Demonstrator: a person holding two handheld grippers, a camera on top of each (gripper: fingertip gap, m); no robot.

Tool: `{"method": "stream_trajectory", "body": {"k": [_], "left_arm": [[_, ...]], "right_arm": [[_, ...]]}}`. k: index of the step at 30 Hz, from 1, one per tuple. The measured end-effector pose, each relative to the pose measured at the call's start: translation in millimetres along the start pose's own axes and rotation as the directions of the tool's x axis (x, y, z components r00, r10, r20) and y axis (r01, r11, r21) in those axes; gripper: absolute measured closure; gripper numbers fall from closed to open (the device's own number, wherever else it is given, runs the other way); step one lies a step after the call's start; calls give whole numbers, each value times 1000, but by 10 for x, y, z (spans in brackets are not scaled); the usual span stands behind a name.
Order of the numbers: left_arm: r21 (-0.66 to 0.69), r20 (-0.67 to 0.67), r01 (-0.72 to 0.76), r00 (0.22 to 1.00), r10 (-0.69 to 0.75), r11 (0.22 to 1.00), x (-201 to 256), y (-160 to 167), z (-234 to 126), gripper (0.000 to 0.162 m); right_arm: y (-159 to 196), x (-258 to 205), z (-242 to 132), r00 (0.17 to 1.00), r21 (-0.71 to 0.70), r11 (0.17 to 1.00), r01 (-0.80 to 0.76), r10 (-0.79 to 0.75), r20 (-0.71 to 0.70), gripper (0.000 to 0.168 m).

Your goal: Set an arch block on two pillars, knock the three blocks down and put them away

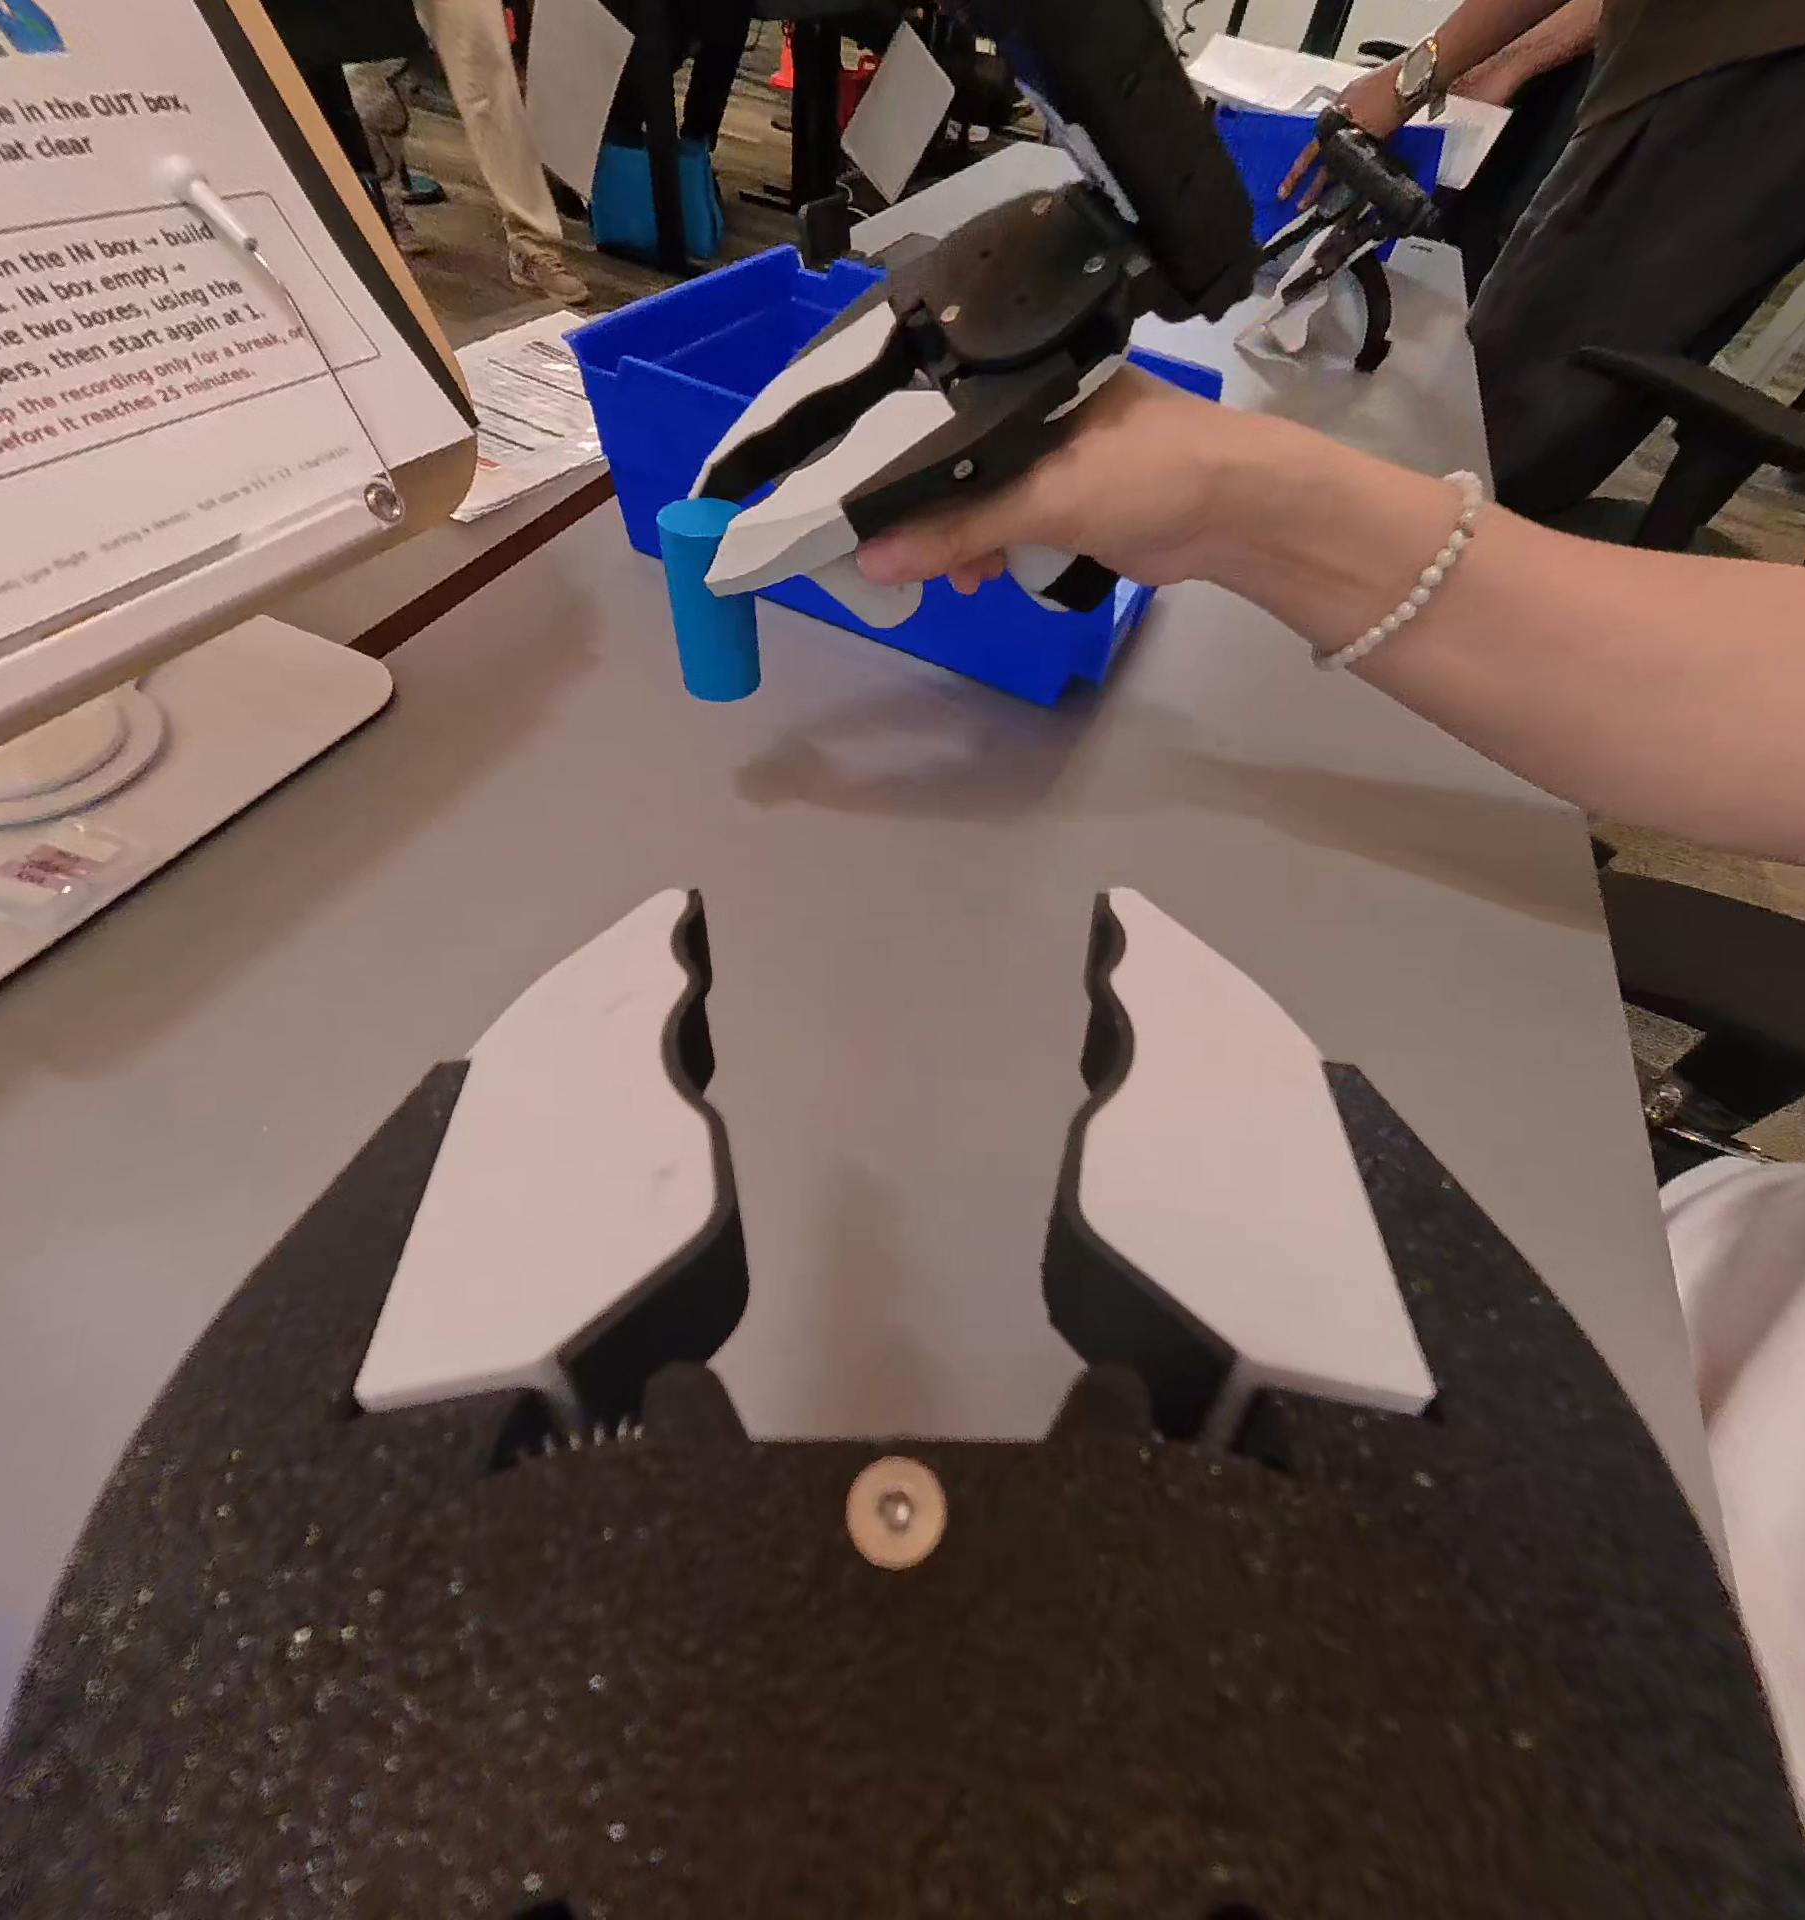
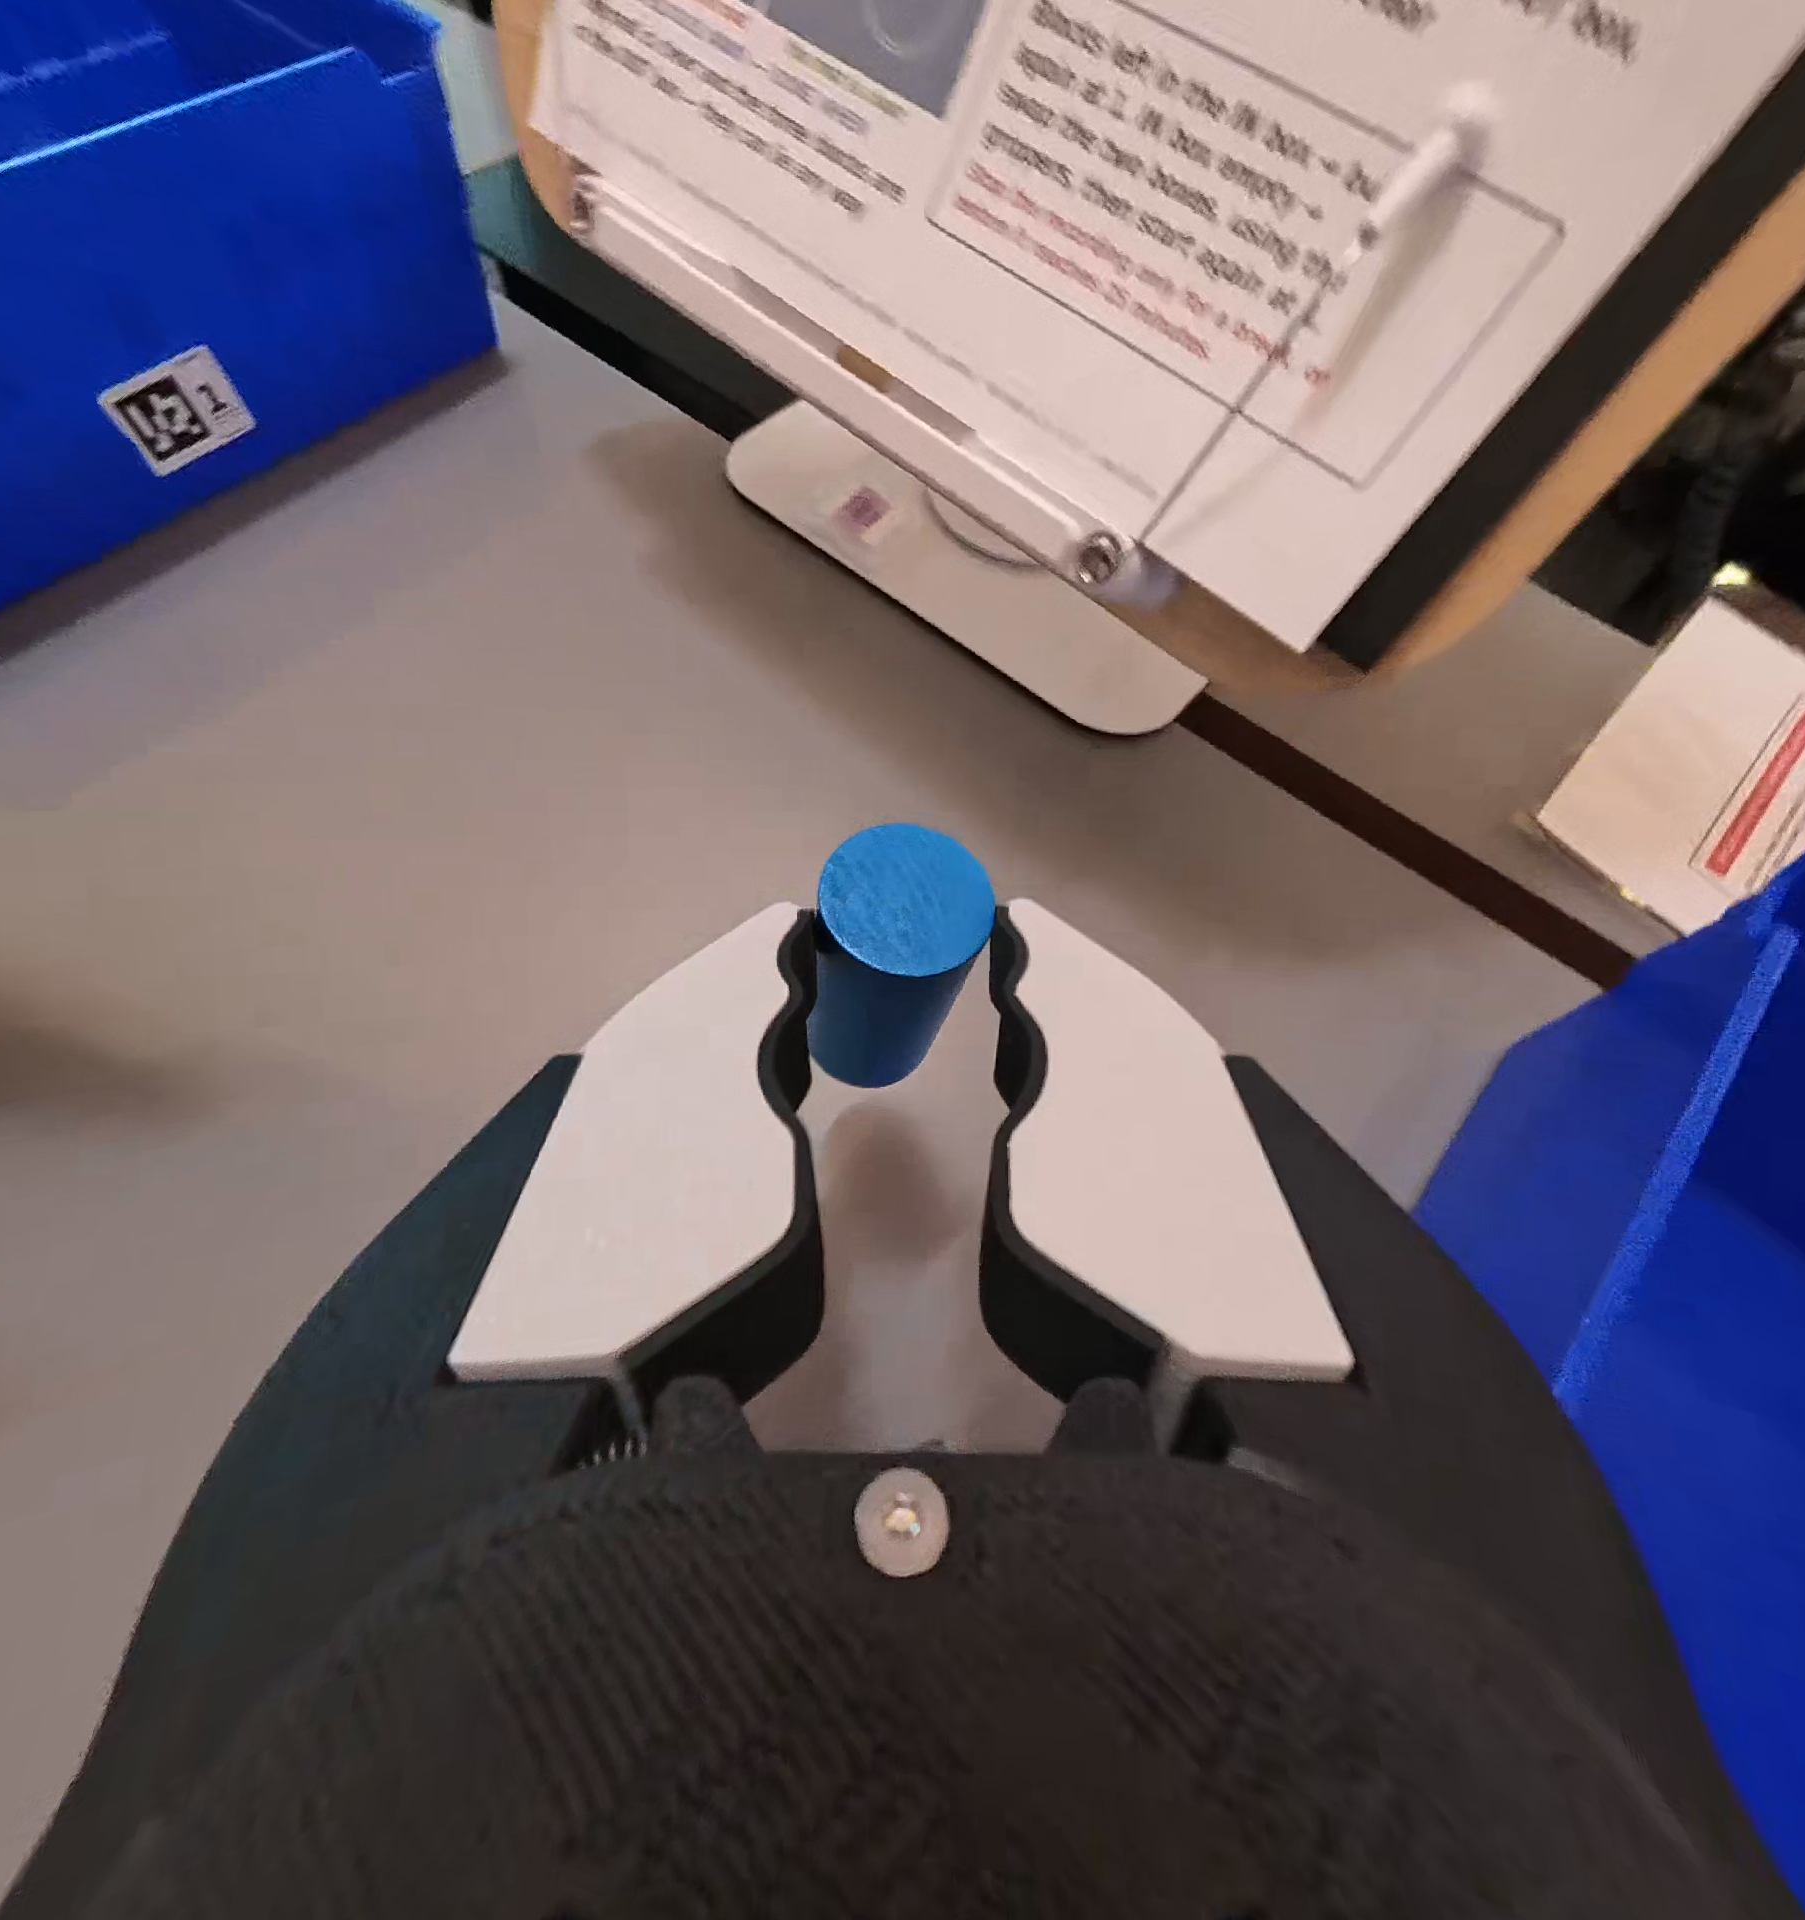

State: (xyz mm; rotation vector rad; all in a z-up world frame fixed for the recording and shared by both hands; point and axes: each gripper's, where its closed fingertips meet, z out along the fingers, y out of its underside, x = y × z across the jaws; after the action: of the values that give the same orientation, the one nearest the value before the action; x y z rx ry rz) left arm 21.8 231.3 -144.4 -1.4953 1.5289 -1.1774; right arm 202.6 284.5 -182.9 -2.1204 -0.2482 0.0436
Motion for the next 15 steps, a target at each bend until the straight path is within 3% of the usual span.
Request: {"method": "stream_trajectory", "body": {"k": [7,15], "left_arm": [[5,-12,37,999,-37,999,-11,106,-59,93],[6,-12,42,999,-42,999,-22,137,-123,93]], "right_arm": [[270,102,157,996,-53,998,-26,21,-92,136],[456,142,299,990,-65,992,-113,107,-89,136]]}}
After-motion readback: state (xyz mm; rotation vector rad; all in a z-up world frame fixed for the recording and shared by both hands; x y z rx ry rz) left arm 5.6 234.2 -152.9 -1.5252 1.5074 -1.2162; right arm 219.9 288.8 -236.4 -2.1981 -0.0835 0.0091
